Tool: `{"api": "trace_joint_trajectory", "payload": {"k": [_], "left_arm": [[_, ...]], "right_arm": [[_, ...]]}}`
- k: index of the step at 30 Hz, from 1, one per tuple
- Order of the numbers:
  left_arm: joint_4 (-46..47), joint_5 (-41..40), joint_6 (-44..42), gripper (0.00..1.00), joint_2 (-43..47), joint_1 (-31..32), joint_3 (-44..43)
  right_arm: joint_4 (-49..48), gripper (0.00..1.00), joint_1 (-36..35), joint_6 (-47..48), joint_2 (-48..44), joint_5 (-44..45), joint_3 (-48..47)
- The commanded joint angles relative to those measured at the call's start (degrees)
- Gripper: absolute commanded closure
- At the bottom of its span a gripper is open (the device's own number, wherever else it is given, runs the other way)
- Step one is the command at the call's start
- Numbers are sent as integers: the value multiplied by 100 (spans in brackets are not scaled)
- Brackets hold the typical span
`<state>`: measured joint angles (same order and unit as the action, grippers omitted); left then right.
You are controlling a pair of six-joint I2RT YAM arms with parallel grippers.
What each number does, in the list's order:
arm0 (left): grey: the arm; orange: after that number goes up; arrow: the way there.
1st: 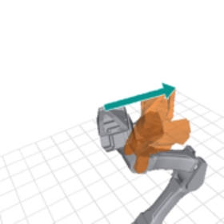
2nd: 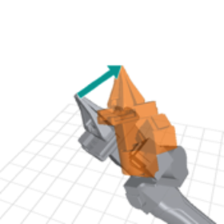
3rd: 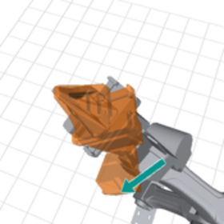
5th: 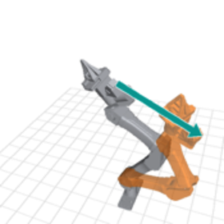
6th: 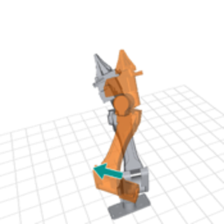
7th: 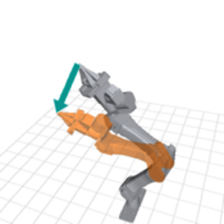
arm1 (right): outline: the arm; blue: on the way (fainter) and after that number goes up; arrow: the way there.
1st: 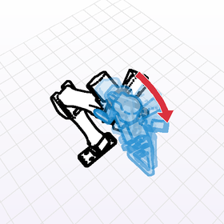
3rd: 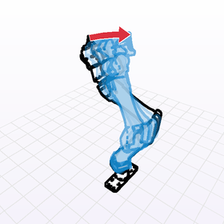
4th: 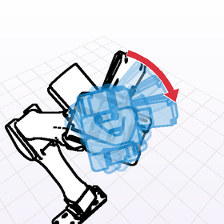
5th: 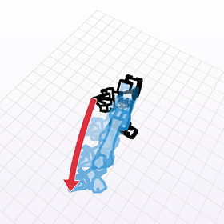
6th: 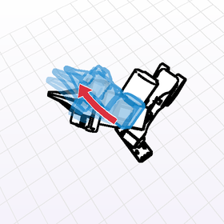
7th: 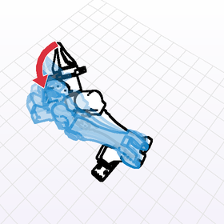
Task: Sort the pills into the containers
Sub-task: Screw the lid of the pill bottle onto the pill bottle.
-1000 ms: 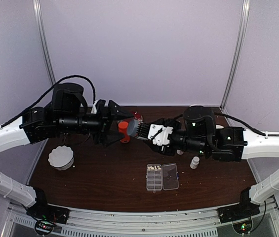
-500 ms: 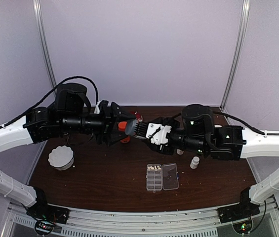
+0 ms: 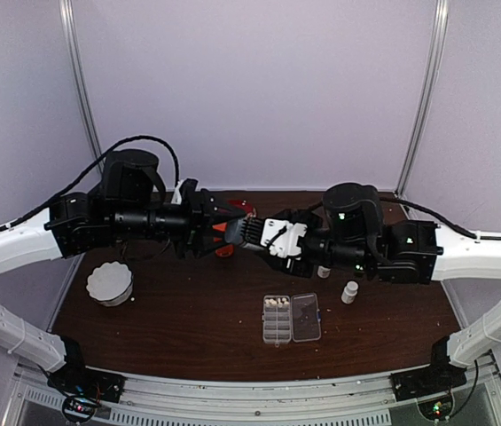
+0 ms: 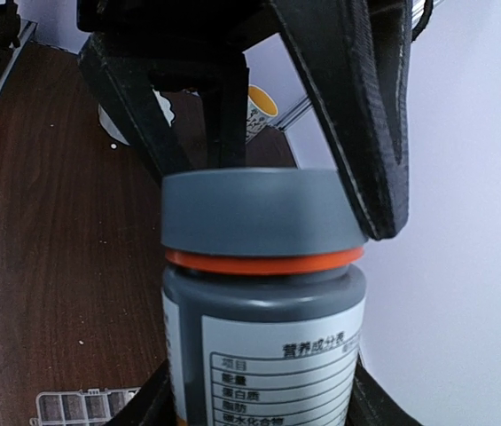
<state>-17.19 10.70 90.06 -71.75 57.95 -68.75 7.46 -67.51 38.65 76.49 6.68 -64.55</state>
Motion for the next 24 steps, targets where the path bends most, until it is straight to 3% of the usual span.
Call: {"api": "trace_joint_trajectory", "payload": {"k": [1,3,4,8,11,16,20,24], "left_arm": [[443,312,-679,85,-93,45,-86],[476,581,-1229,98,-263,42,-221],[467,781,-1549,100,-380,38,-335],[-334,1346,-2978,100,-782,33,-1024],[-566,1299,-3976,100,-769,35,-1148],[-239,1105,-5760,100,-491,32,-829],[511,1864,-6864,100,-461,32,-472],[91,1977,-7826,100,-810,33,-866]], "right_arm": [[457,100,51,-306,-2,-919,-400],[625,100,170,-480,-105,-1658,-473],[663,100,236,-565,-170,-2003,-484],[841,100,474,-851,-401,-3305,-564],[1254,100,609,-1025,-363,-4099,-872],[1735,100,826,-1232,-238,-5081,-1282],[1667,100,915,-1421,-275,-5453,-1253],[1629,100,1012,-1687,-245,-5861,-1292]]}}
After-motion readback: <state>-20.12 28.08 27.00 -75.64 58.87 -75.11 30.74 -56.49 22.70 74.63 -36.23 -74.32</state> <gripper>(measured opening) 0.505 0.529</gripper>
